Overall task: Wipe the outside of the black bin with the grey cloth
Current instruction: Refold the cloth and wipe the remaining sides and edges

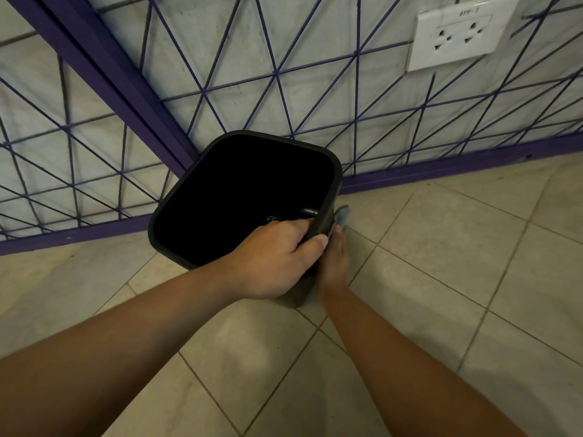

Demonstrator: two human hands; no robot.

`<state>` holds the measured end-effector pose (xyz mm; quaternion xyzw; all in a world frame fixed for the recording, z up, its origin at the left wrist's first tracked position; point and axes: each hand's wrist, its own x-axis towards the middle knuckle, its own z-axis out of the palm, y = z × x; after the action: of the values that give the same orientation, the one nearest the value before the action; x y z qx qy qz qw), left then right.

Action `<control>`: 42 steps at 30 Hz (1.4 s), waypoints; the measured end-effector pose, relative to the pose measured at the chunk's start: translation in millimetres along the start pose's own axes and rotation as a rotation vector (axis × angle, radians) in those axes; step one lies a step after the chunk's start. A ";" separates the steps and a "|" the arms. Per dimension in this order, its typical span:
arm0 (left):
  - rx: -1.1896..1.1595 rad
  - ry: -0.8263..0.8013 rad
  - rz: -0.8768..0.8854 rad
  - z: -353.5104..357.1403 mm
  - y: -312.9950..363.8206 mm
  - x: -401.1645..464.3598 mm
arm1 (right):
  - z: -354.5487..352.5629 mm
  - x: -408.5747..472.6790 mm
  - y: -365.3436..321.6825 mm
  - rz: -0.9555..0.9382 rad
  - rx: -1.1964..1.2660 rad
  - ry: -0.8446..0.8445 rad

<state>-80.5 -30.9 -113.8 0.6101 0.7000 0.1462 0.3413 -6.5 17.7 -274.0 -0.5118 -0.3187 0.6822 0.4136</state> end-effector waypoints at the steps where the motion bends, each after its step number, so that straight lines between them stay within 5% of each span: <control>1: 0.001 0.000 0.001 0.0 0.1 0.0 | 1.6 -2.1 -1.0 -0.024 -0.018 -0.002; 25: -0.016 -0.020 0.008 -0.2 -0.4 0.6 | 3.8 -13.9 25.1 -0.038 0.033 0.012; 31: -0.039 -0.034 0.018 0.6 0.9 0.9 | -2.8 13.9 1.6 0.116 -0.040 0.051; 38: -0.059 -0.048 0.016 -0.8 0.3 0.3 | 2.0 -10.3 7.2 -0.054 -0.025 0.007; 42: -0.047 -0.049 0.007 -0.8 2.9 0.1 | -3.7 10.9 -11.6 0.111 -0.068 0.016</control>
<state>-78.8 -30.0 -111.5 0.6079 0.6856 0.1488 0.3719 -1.6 32.8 -269.9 -0.5481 -0.3095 0.6886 0.3601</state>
